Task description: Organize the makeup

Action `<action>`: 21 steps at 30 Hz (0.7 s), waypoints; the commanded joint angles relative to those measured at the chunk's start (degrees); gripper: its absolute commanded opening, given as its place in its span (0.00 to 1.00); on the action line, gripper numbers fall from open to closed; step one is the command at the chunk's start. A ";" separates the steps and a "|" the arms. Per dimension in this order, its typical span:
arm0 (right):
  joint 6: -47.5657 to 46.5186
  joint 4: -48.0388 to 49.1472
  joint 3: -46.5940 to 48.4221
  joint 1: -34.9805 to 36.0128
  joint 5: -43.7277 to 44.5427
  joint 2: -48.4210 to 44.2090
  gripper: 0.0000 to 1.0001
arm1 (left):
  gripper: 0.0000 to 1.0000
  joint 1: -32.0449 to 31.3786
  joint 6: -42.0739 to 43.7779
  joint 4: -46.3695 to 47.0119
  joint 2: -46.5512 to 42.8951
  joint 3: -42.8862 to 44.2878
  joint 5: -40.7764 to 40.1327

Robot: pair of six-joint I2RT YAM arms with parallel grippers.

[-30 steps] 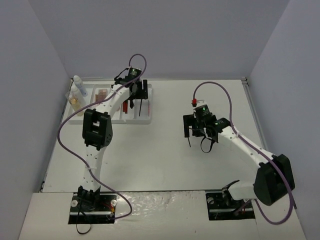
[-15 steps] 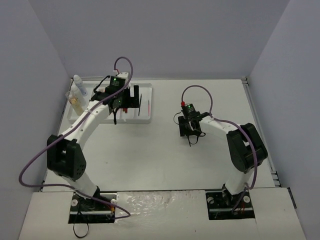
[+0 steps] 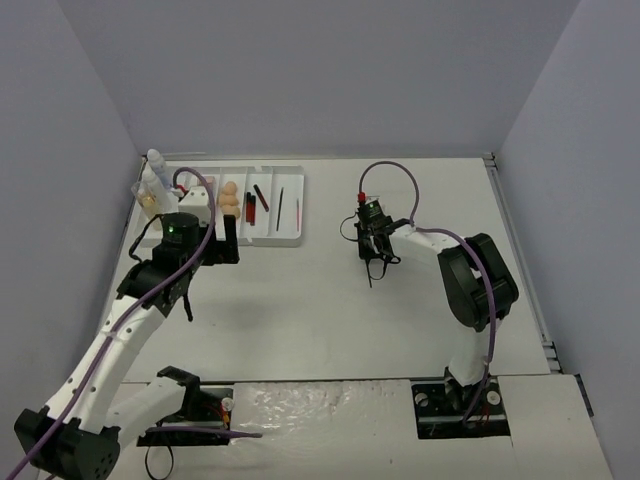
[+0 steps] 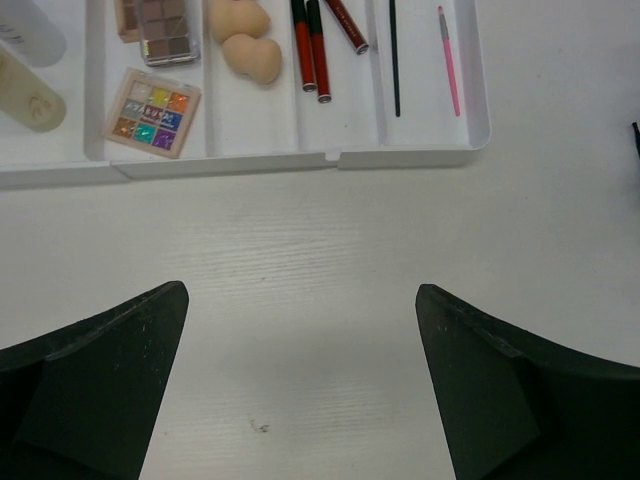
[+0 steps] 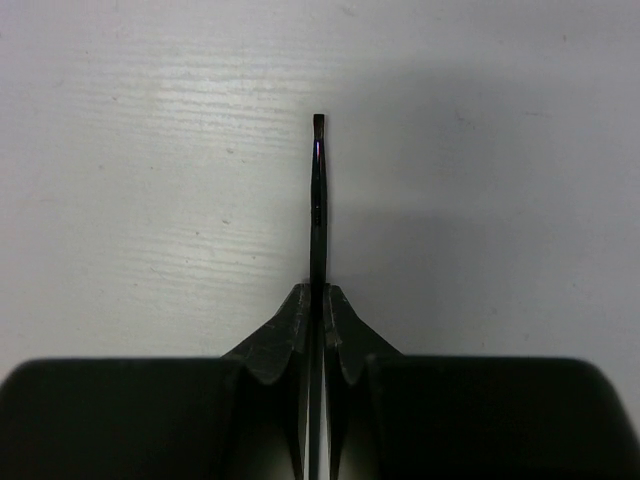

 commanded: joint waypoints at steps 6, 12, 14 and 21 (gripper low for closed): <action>4.85 -3.19 11.83 3.72 -3.26 2.73 0.00 | 0.97 0.45 1.68 -0.41 -12.28 -6.99 -8.95; 10.68 -3.12 27.18 5.18 -6.09 6.26 0.00 | 0.97 0.45 1.84 2.18 -14.21 -9.03 -10.29; 11.86 -3.09 31.84 5.54 -6.91 9.28 0.00 | 0.97 0.48 2.25 2.59 -14.07 -9.12 -10.82; 15.05 -2.75 49.82 6.57 -8.71 21.96 0.00 | 0.97 0.54 2.25 1.87 -14.07 -9.27 -12.70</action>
